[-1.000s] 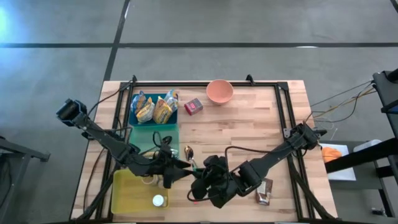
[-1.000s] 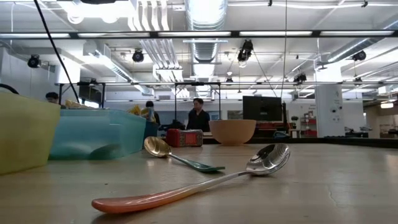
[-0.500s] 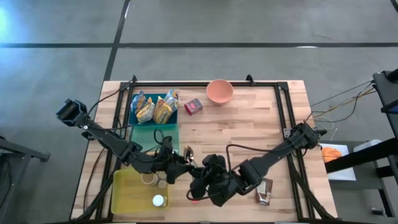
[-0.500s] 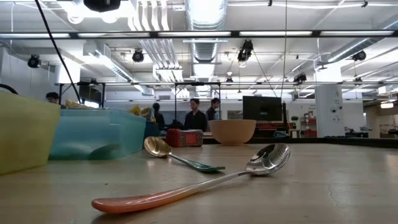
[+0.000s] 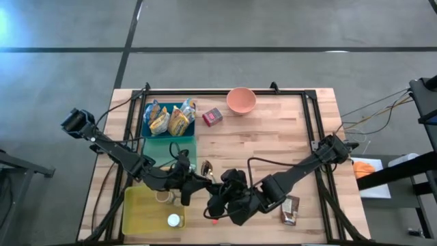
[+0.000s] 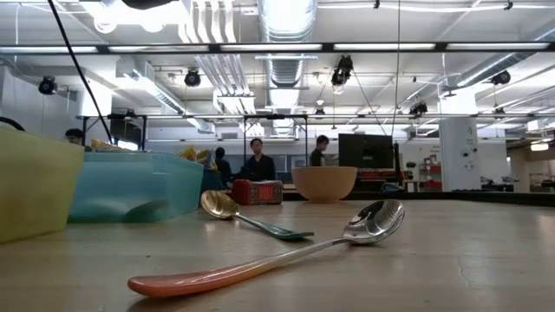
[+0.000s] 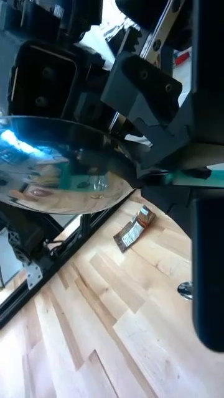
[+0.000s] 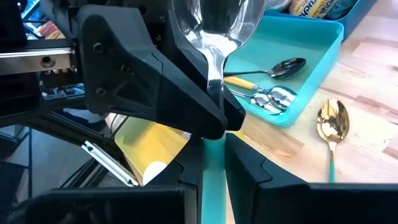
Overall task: Pick & Place Food Item
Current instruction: Put the light blue spoon into the light blue bin
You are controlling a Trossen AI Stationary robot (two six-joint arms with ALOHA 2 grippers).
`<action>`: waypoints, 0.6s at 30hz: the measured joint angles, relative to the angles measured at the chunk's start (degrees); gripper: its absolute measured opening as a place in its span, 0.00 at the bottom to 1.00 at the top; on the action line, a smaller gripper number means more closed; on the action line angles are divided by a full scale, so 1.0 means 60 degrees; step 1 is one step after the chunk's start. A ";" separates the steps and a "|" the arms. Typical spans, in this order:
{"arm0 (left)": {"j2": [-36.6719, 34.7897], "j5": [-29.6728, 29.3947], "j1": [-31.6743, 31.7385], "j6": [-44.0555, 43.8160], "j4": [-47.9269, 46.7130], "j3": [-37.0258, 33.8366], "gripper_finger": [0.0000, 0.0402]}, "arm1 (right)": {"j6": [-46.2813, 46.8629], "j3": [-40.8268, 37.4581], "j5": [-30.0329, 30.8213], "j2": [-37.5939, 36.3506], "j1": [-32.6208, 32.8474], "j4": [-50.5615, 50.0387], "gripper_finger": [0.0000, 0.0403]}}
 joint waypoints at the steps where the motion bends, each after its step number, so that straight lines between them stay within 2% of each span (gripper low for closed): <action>1: 0.0000 0.0057 0.0000 0.0029 0.0020 0.0002 0.06 | 0.0002 -0.0002 0.0002 0.0000 0.0003 0.0041 0.08; 12: -0.0018 0.0155 0.0000 0.0039 -0.0022 -0.0007 0.06 | 0.0033 -0.0167 0.0017 0.0000 0.0008 0.0232 0.09; 15: -0.0026 0.0279 0.0004 0.0034 -0.0007 -0.0007 0.06 | 0.0091 -0.0175 -0.0021 0.0000 0.0008 0.0260 0.18; 18: -0.0099 0.0413 0.0000 0.0065 -0.0023 -0.0007 0.01 | 0.0124 -0.0178 -0.0161 0.0000 -0.0002 0.0303 0.32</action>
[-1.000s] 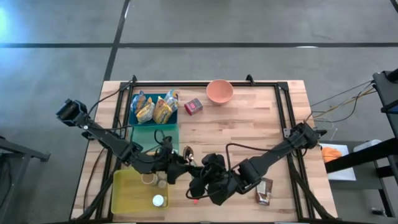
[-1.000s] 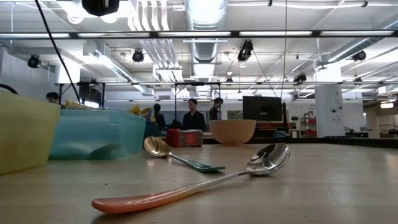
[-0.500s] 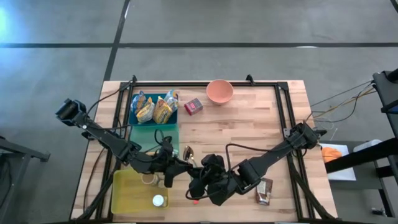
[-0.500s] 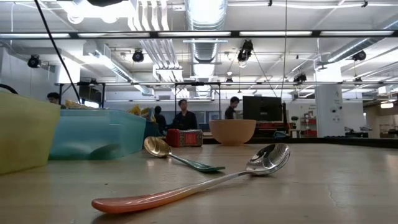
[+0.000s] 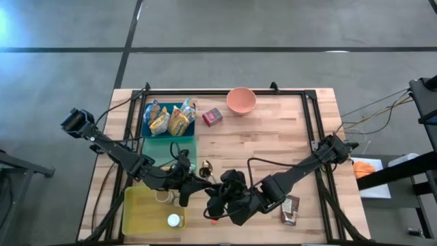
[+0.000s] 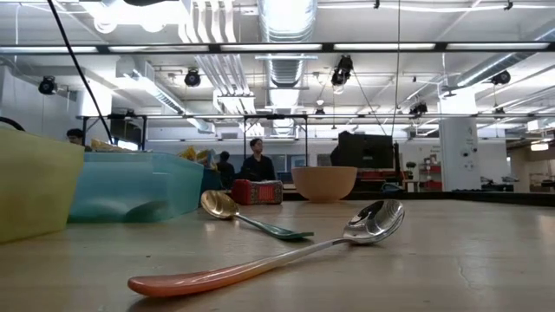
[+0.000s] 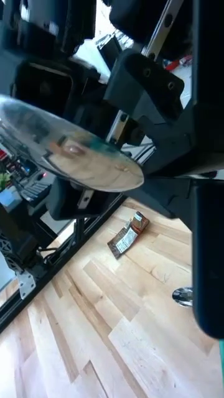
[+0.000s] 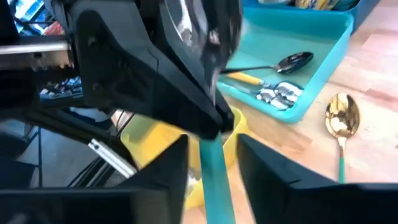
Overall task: Pick & Place Food Item
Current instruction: Put the light blue spoon into the light blue bin
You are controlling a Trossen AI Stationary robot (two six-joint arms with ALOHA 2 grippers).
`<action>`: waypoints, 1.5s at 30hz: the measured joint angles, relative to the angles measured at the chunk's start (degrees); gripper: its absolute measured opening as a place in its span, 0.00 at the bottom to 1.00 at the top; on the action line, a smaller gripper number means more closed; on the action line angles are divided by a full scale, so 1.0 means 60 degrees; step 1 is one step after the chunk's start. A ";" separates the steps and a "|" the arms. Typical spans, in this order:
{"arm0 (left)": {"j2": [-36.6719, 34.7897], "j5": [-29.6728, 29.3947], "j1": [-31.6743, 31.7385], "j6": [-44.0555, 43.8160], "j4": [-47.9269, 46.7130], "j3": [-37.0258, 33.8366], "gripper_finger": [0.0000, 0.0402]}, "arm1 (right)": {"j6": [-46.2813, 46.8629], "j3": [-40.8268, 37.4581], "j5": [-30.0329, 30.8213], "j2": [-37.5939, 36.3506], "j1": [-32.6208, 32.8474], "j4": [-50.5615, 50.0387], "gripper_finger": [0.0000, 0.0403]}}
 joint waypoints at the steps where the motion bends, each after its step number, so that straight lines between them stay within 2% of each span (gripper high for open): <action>1: -0.0043 0.0003 0.0000 0.0007 -0.0009 0.0000 0.00 | -0.0028 0.0000 -0.0106 0.0000 0.0000 -0.0002 0.37; 7: -0.0464 -0.0008 0.0004 0.0144 -0.0616 -0.0012 0.00 | -0.0037 -0.0029 -0.0287 0.0000 0.0011 -0.0015 0.62; 10: -0.0763 -0.0009 0.0004 0.0104 -0.1314 -0.0017 0.00 | -0.0059 -0.0029 -0.0285 -0.0001 0.0032 -0.0020 0.69; 14: -0.1308 -0.0026 0.0004 0.0094 -0.2619 0.0019 0.00 | -0.0063 -0.0030 -0.0283 -0.0004 0.0048 -0.0022 0.75; 22: -0.2372 -0.0007 0.0120 0.0108 -0.7608 0.0901 0.00 | -0.0067 -0.0100 -0.0294 -0.0004 0.0217 -0.0262 0.77; 26: -0.2419 0.0043 0.0410 0.0108 -1.0434 0.1710 0.00 | -0.0067 -0.0109 -0.0349 -0.0004 0.0295 -0.0413 0.77; 29: -0.2419 0.0220 0.0746 0.0319 -1.1631 0.1992 0.00 | -0.0067 -0.0109 -0.0349 -0.0004 0.0369 -0.0492 0.77; 32: -0.2422 0.0793 0.1263 0.0837 -1.2119 0.1939 0.00 | 0.0427 -0.0113 -0.0352 -0.0022 0.0430 -0.0767 0.77; 38: -0.2357 0.2740 0.2590 0.2252 -1.2102 0.1215 0.00 | 0.2194 -0.0120 -0.0276 -0.0231 0.0748 -0.2432 0.77; 45: -0.2330 0.3808 0.3875 0.3185 -1.1804 0.0155 0.00 | 0.3138 -0.0120 -0.0219 -0.0335 0.1166 -0.3462 0.77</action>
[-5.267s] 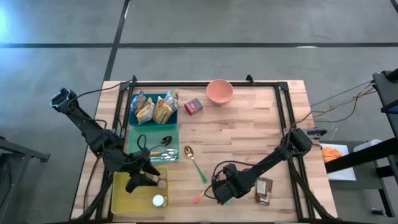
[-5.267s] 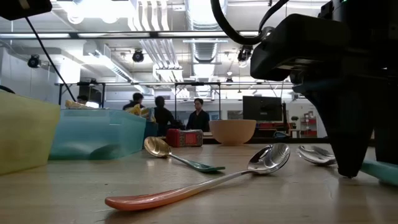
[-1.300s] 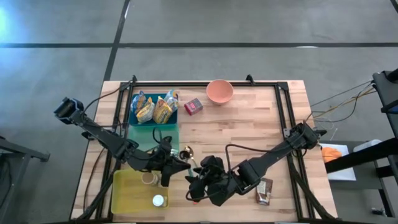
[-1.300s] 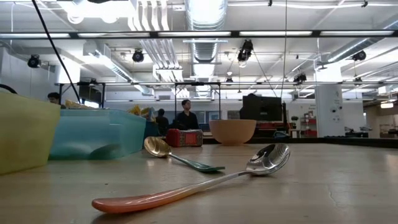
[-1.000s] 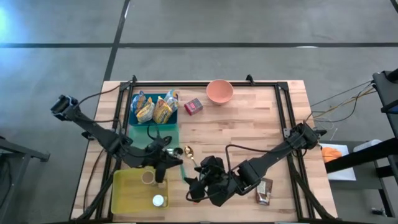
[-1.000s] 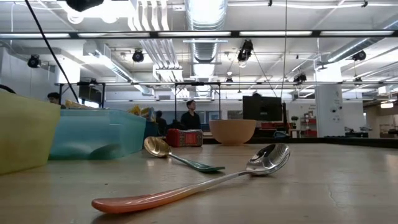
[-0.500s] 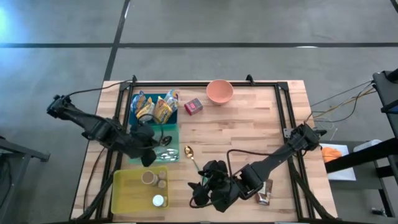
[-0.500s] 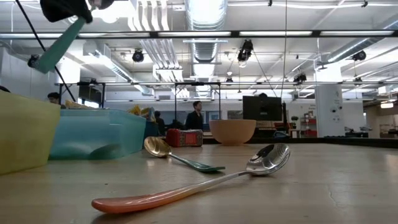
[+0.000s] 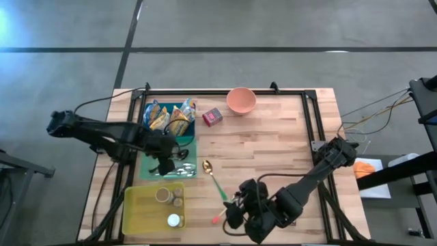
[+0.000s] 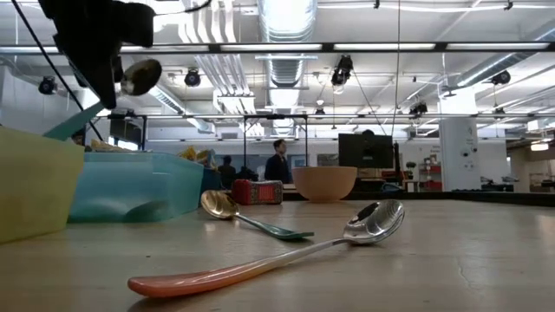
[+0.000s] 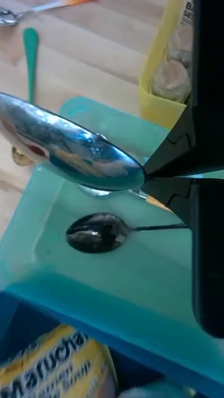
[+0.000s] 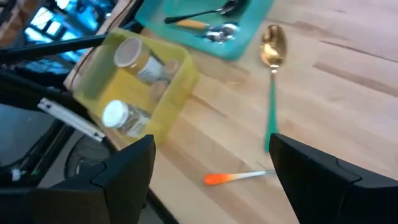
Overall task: Pick & Place Food Item
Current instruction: Put the light blue spoon into the light blue bin
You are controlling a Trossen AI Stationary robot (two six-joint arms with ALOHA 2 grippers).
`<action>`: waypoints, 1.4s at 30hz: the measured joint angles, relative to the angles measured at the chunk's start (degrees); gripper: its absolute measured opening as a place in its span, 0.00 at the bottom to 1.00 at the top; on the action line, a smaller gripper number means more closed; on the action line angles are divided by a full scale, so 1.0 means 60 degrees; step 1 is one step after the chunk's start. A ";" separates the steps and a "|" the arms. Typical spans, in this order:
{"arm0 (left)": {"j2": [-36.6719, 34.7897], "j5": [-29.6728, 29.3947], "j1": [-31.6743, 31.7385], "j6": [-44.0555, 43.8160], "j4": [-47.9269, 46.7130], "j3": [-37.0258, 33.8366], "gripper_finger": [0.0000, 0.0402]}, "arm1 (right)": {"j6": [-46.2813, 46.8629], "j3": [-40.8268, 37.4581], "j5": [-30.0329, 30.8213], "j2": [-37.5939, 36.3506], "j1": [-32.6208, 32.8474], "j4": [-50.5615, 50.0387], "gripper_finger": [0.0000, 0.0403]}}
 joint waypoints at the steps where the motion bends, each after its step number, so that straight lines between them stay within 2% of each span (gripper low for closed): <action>1: 0.0036 0.0197 0.0129 0.0181 0.0104 -0.0102 0.00 | 0.0215 0.0000 0.0022 0.0000 0.0028 -0.0165 0.77; 5: 0.0306 0.0914 0.0449 0.0925 0.0348 -0.0377 0.00 | 0.1178 0.0000 0.0027 0.0000 0.0158 -0.0915 0.77; 16: 0.1935 0.1551 0.0548 0.3056 0.0260 -0.0417 0.00 | 0.2741 -0.0005 -0.0137 -0.0226 0.0321 -0.2859 0.77; 29: 0.3401 0.1436 0.0555 0.4442 0.0738 -0.0417 0.00 | 0.2238 -0.0044 -0.0176 -0.0734 -0.0084 -0.3517 0.77; 42: 0.4378 0.1606 0.0555 0.5109 0.1678 -0.0422 0.00 | 0.1729 -0.0062 -0.1068 -0.1092 -0.1356 -0.4946 0.77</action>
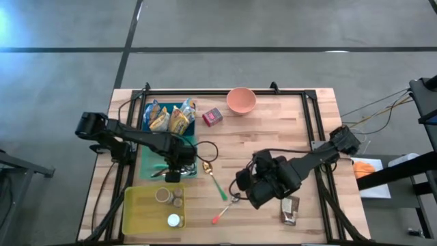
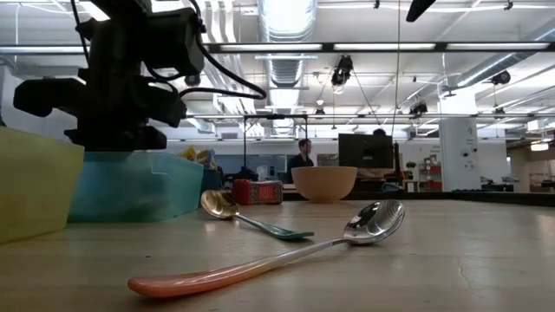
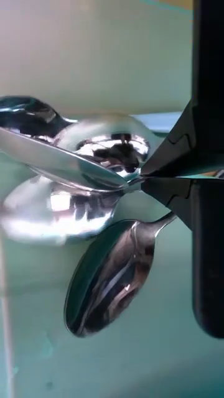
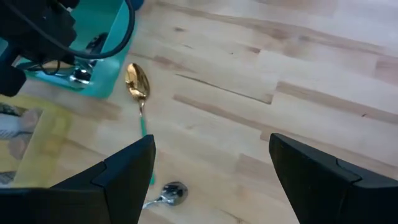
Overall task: Pick & Place Food Item
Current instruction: Put the light blue spoon into the light blue bin
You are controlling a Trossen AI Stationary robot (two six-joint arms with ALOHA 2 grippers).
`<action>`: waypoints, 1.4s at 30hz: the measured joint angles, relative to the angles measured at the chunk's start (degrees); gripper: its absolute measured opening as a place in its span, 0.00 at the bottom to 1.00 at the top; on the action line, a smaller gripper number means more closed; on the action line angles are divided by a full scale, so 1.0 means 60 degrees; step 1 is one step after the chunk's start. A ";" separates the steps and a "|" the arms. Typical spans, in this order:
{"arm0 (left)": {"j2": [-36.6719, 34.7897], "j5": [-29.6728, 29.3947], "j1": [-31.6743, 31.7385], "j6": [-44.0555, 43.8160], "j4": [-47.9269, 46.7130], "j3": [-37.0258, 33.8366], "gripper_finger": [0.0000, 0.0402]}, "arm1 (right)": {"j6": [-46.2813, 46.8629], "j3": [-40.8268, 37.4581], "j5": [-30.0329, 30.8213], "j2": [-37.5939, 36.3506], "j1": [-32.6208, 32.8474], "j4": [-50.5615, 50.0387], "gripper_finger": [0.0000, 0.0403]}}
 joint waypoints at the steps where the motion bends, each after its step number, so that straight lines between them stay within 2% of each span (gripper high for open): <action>1: 0.0034 0.0054 0.0000 -0.0001 -0.0009 0.0002 0.00 | -0.0041 -0.0006 -0.0047 -0.0040 -0.0018 -0.0021 0.77; 10: 0.0051 0.0133 0.0055 -0.0011 -0.0014 -0.0002 0.00 | -0.0444 -0.0059 -0.0078 -0.0412 -0.0051 -0.0912 0.77; 16: 0.0051 0.0126 0.0073 -0.0360 -0.0011 -0.0002 0.03 | -0.0844 -0.0224 -0.0070 -0.0503 -0.0062 -0.0899 0.77; 35: 0.0062 0.0097 0.0080 -0.2907 -0.0046 -0.0011 0.46 | -0.1226 -0.0284 -0.0074 -0.0503 -0.0051 -0.0892 0.77; 42: 0.0012 0.0090 0.0098 -0.3810 -0.0716 0.0268 0.54 | -0.1241 -0.0284 -0.0079 -0.0503 -0.0051 -0.0892 0.77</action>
